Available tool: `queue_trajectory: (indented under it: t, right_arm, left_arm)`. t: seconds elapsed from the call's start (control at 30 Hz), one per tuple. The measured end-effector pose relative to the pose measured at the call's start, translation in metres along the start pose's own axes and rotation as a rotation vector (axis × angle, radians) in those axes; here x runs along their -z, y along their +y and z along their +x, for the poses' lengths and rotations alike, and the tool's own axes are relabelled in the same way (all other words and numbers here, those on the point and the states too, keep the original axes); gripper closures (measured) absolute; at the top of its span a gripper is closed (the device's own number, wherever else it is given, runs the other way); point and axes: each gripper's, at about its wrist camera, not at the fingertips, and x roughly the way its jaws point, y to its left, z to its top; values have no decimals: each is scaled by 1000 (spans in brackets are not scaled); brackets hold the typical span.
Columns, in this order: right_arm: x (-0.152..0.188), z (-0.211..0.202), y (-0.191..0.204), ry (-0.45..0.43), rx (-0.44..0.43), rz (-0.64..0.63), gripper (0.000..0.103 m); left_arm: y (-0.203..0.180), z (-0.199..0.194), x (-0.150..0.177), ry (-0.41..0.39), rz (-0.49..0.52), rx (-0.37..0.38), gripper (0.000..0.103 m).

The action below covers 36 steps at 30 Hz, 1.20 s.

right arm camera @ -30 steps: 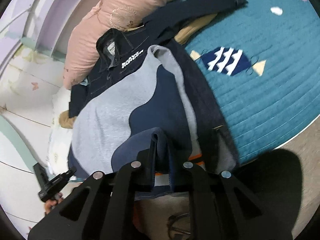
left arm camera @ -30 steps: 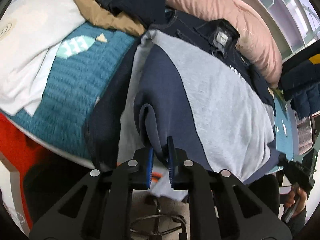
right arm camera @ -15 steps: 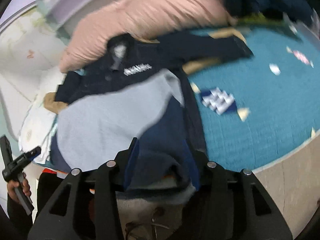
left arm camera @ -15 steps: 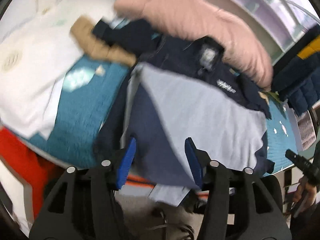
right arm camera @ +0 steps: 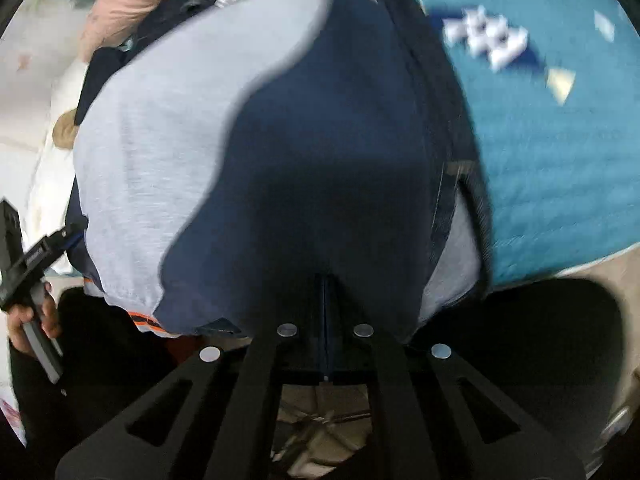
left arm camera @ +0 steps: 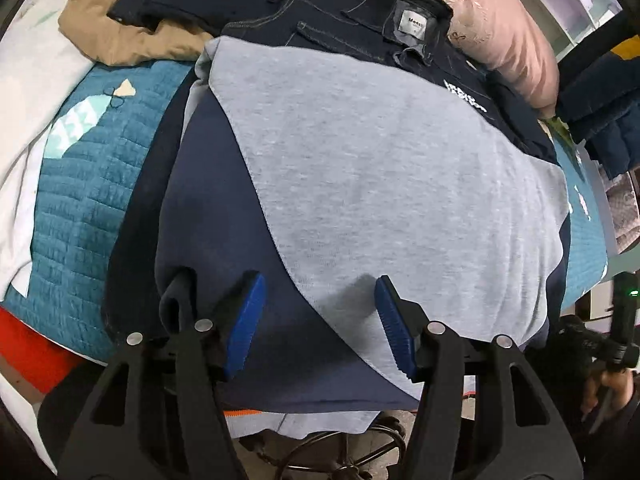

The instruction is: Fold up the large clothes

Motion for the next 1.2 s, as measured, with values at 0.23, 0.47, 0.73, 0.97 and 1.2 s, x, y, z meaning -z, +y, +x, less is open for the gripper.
queue_trajectory:
  t: [0.23,0.47,0.73,0.97,1.2]
  right_arm:
    - [-57,-40,99,-204,-164,-176,102]
    - [-134,47,161,-108,-96,-220,103]
    - [-129,72,136,-29,-141,-124,99]
    - [-66,75,134,28,-106,-173,103]
    - [-70,71,131,22,-116,-134,102]
  left_arm:
    - [1,0,5,-14,4,38,37]
    - [8,-10,16,-21,-2,111,31]
    - [41,-41,26,-79,-152,234,26]
    - [74,-46,35,-82,-281,185,23]
    - [96,-46,44,-62,-402,185,21]
